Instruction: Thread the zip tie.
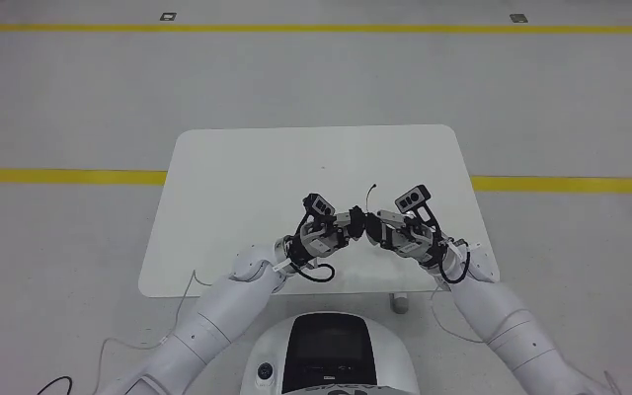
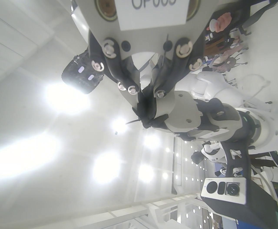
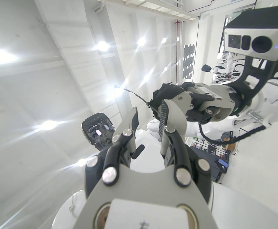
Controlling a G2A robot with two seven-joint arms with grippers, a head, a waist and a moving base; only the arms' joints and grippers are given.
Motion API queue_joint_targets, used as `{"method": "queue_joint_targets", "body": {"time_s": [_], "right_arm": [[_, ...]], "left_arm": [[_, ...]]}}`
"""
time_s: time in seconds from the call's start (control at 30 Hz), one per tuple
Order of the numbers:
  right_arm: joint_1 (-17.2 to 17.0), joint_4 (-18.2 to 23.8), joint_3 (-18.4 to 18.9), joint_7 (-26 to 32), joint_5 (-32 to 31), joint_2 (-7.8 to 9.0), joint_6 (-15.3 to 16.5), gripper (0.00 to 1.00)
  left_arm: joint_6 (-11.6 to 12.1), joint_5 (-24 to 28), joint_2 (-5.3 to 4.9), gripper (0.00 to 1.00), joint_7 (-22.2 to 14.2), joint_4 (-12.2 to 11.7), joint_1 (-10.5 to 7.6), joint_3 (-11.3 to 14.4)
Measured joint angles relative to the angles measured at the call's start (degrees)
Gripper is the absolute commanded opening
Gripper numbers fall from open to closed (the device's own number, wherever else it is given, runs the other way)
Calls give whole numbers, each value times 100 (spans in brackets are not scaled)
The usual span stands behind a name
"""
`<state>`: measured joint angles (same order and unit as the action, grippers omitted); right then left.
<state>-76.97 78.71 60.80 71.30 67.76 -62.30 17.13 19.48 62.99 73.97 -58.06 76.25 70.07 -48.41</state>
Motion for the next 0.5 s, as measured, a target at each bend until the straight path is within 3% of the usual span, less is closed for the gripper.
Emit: {"method": "queue_joint_targets", "body": {"time_s": [0.5], "right_arm": [[-79, 5, 153, -22, -96, -92, -88, 8]], "left_arm": [[0, 0, 0, 0, 0, 0, 0, 0]]}}
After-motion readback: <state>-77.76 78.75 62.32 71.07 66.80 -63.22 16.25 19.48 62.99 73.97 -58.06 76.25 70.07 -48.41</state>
